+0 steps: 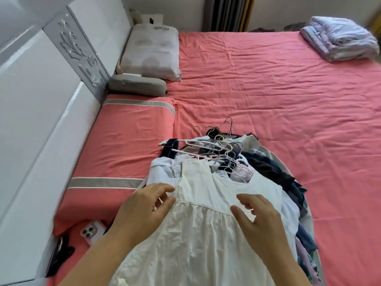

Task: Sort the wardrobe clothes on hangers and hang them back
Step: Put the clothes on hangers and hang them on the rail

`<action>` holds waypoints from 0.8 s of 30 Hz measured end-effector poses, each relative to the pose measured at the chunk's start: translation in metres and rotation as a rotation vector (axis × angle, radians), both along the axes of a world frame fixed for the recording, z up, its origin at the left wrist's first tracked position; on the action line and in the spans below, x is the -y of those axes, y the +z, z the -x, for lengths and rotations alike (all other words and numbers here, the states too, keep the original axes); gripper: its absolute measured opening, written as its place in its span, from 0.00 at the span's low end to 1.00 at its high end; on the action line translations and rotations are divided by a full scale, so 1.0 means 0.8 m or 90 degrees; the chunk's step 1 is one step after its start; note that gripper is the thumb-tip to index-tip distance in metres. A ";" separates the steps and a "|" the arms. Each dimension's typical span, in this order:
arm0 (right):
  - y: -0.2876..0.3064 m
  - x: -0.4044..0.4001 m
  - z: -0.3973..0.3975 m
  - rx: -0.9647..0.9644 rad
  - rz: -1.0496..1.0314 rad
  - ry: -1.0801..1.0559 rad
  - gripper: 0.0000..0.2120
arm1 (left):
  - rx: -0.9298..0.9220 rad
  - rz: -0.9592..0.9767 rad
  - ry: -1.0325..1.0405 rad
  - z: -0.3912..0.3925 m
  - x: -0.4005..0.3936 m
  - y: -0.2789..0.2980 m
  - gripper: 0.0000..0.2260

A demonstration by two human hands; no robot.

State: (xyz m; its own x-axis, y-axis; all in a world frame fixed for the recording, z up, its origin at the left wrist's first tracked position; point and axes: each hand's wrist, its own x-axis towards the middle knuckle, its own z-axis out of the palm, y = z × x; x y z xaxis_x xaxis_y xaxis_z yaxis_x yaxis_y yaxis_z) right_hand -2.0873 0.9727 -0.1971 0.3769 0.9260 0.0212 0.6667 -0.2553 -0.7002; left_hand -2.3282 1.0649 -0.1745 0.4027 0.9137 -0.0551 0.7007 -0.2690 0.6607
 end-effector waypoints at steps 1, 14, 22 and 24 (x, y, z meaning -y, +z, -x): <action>-0.012 -0.012 -0.020 0.000 0.011 -0.008 0.10 | -0.012 0.014 -0.009 -0.020 -0.015 -0.013 0.18; -0.147 -0.120 -0.167 -0.014 0.115 -0.051 0.07 | -0.137 0.135 -0.015 -0.172 -0.136 -0.155 0.08; -0.202 -0.149 -0.209 0.067 0.293 -0.062 0.14 | -0.170 0.148 -0.007 -0.206 -0.175 -0.202 0.08; -0.207 -0.151 -0.212 0.061 0.293 -0.069 0.14 | -0.168 0.145 -0.001 -0.209 -0.180 -0.208 0.08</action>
